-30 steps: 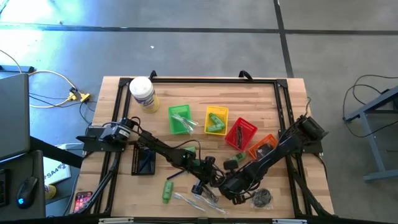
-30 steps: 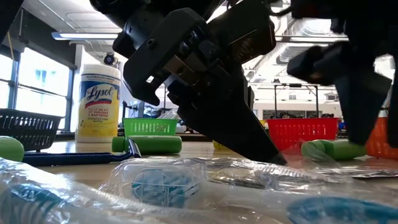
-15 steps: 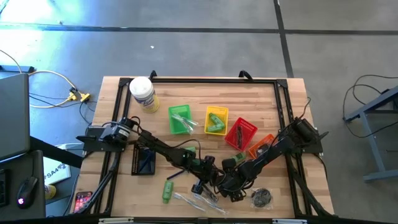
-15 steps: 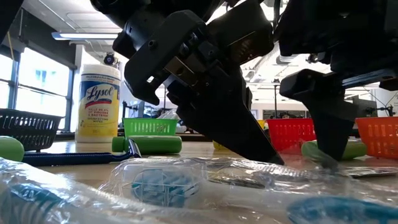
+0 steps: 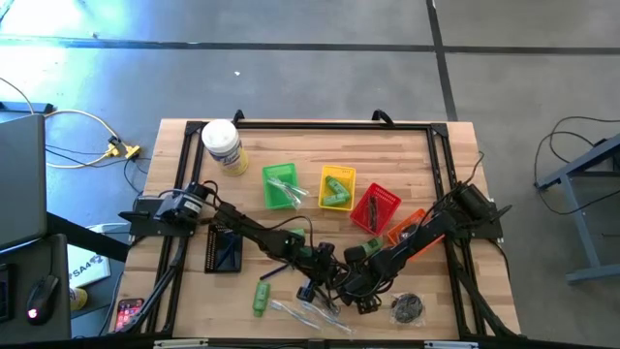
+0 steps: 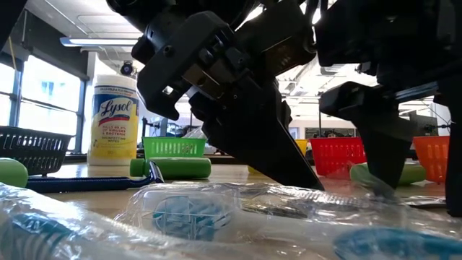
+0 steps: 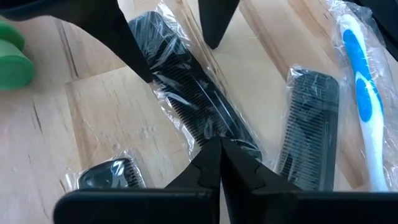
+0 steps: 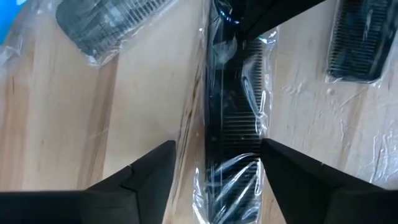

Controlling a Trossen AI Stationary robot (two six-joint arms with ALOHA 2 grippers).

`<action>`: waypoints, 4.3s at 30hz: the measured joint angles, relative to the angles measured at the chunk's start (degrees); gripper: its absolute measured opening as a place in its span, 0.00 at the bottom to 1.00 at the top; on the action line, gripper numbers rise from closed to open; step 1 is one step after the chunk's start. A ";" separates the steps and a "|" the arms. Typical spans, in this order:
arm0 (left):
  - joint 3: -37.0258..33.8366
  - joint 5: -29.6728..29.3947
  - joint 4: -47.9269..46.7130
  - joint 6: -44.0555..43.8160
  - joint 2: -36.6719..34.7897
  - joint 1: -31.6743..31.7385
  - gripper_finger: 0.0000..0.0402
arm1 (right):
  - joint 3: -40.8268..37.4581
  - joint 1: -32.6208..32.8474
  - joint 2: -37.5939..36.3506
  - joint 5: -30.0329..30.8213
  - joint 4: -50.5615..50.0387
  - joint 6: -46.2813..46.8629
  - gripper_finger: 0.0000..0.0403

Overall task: Pick & Place Travel size toiletries
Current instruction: Put the black hair comb into the red bin

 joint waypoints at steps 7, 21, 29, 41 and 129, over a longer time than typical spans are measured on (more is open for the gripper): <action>0.00 -0.49 -0.03 0.02 0.00 0.02 0.00 | -0.09 0.11 0.01 2.71 -0.20 3.44 0.65; 0.11 -0.37 -1.55 0.04 -0.03 0.02 0.00 | -0.11 0.02 0.06 5.06 -0.74 5.57 0.66; 0.25 -0.43 -3.77 0.42 -0.09 0.02 0.00 | 0.21 0.38 0.12 5.05 -3.98 7.67 0.66; 0.17 1.57 -5.27 0.52 -0.09 0.00 0.00 | -0.26 0.44 0.15 4.43 -3.48 8.01 0.66; -0.09 5.53 -4.91 0.44 -2.74 -0.02 0.00 | -0.96 -0.02 -1.00 10.79 2.17 5.57 0.19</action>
